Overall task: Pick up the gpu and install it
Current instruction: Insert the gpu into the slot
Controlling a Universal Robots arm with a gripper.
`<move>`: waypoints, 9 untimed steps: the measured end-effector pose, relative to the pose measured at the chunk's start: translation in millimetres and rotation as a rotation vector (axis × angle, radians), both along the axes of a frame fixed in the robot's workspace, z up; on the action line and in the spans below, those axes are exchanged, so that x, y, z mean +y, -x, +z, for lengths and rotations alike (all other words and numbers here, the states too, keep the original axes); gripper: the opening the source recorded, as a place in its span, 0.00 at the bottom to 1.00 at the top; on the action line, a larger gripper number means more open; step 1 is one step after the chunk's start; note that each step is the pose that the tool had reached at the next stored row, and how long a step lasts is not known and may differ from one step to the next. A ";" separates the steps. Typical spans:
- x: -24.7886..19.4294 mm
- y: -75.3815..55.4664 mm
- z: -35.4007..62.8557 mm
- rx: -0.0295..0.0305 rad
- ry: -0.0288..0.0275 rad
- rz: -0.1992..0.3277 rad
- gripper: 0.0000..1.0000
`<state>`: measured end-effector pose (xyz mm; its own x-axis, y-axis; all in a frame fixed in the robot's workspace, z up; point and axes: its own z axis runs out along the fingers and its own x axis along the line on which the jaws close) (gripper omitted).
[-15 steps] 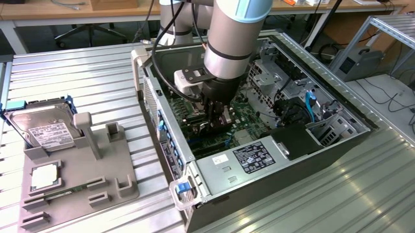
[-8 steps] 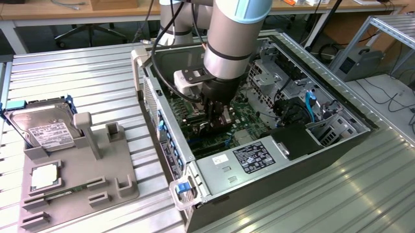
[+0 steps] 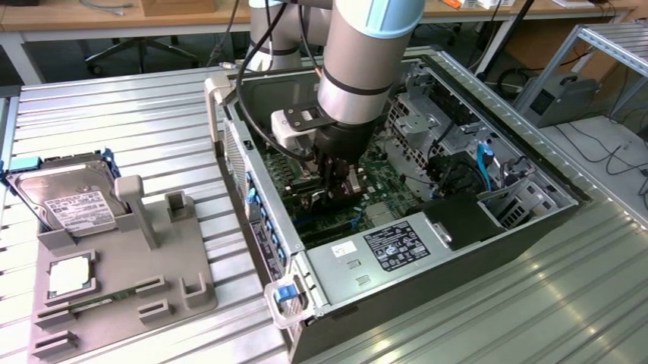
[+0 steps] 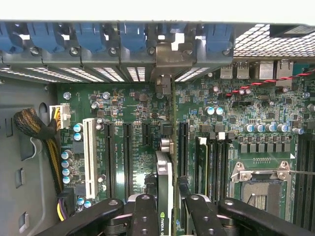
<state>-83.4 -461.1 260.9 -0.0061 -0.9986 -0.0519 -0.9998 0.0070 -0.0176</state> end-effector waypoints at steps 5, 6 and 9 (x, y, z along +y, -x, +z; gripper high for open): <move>0.0 0.0 0.0 0.0000 0.0001 0.000 0.27; 0.0 0.0 0.0 0.0001 0.0001 0.000 0.27; 0.0 0.0 0.0 0.0001 0.0001 0.000 0.27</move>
